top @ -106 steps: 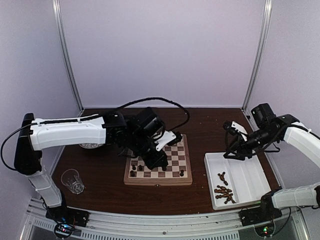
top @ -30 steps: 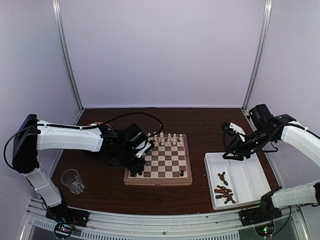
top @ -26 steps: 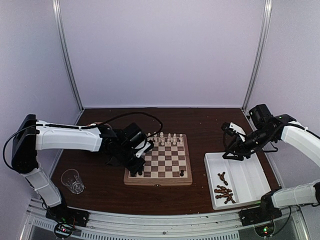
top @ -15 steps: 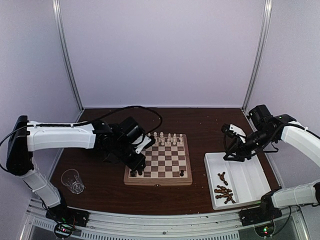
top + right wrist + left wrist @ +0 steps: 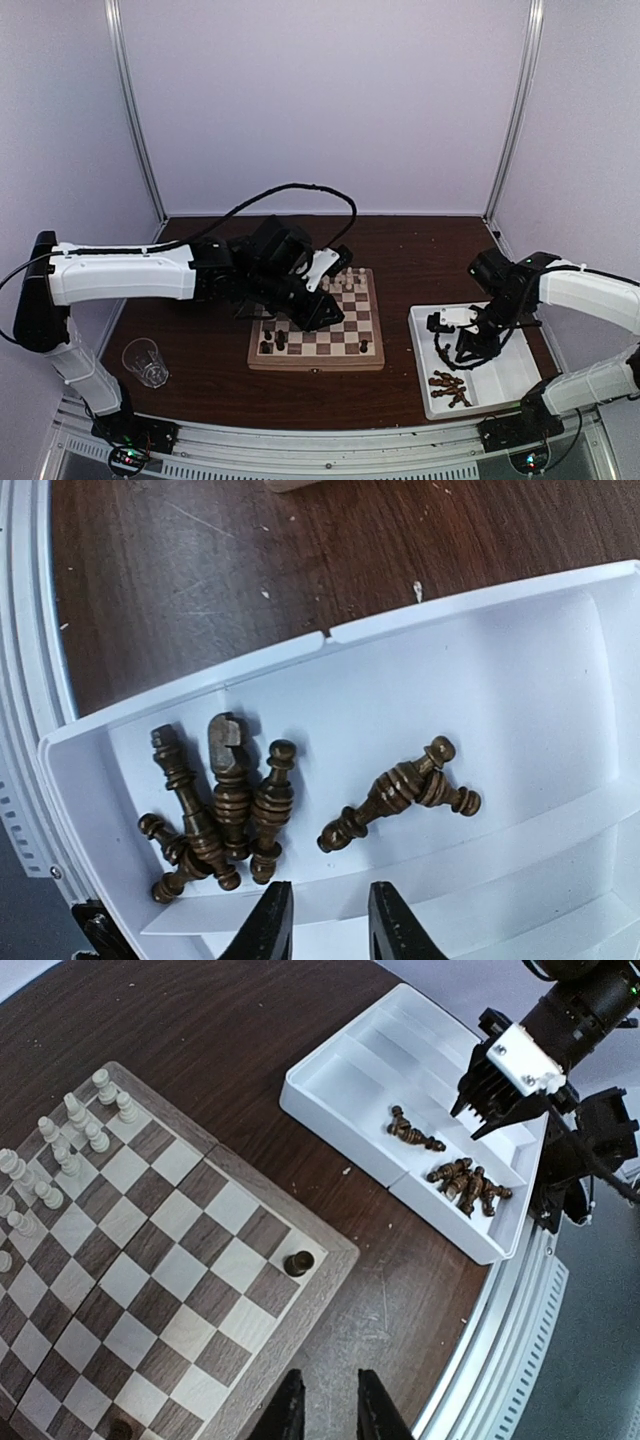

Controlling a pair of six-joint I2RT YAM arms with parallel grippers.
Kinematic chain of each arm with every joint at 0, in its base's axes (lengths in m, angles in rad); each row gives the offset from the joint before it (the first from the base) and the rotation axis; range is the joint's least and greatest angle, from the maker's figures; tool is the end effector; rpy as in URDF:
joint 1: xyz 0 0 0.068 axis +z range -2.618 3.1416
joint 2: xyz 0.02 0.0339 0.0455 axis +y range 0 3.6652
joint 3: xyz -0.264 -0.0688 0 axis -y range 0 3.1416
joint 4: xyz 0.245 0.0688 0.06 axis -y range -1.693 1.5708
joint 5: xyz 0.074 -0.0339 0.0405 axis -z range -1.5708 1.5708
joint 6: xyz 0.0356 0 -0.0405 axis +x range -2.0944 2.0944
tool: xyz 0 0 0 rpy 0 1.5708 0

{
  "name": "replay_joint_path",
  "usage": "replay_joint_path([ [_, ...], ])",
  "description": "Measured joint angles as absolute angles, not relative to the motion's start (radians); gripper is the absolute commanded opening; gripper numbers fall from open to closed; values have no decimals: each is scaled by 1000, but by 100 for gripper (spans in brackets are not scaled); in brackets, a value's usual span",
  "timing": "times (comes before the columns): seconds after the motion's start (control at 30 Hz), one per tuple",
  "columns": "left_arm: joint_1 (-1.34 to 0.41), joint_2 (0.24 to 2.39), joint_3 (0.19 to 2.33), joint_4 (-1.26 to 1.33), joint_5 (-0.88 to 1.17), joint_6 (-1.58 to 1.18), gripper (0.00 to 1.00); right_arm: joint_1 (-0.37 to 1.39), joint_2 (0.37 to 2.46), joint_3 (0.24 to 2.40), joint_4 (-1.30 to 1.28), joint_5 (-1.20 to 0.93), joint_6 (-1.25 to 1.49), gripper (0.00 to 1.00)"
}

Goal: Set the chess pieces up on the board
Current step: Place the knight at g8, then pick up the chess pile from the storage box.

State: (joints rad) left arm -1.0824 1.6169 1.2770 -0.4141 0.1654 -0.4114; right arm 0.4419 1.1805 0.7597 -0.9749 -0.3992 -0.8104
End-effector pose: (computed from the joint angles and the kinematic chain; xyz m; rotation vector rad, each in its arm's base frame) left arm 0.1650 -0.3230 0.2774 0.9094 2.3354 -0.8886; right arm 0.1625 0.0922 0.2072 -1.7126 2.2816 0.5214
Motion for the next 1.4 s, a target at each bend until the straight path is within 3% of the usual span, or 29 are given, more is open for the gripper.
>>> replay_joint_path([
  [0.17, -1082, 1638, 1273, -368, 168, -455, 20, 454, 1278, 764, -926, -340, -798, 35],
  [0.67, -1082, 1637, 1247, -340, 154, -482, 20, 533, 1459, 780, -862, -250, -722, 36],
  [0.8, -1082, 1637, 1239, -331, 154, -487, 20, 546, 1496, 793, -855, -225, -704, 31],
  [1.0, -1082, 1638, 1230, -309, 156, -498, 24, 551, 1508, 802, -843, -176, -678, 13],
  [1.2, -1082, 1684, 1237, -223, 194, -542, 28, 551, 1454, 800, -839, -159, -669, 10],
  [1.4, -1082, 1842, 1302, -66, 316, -630, 33, 550, 1239, 813, -871, -187, -666, 11],
])
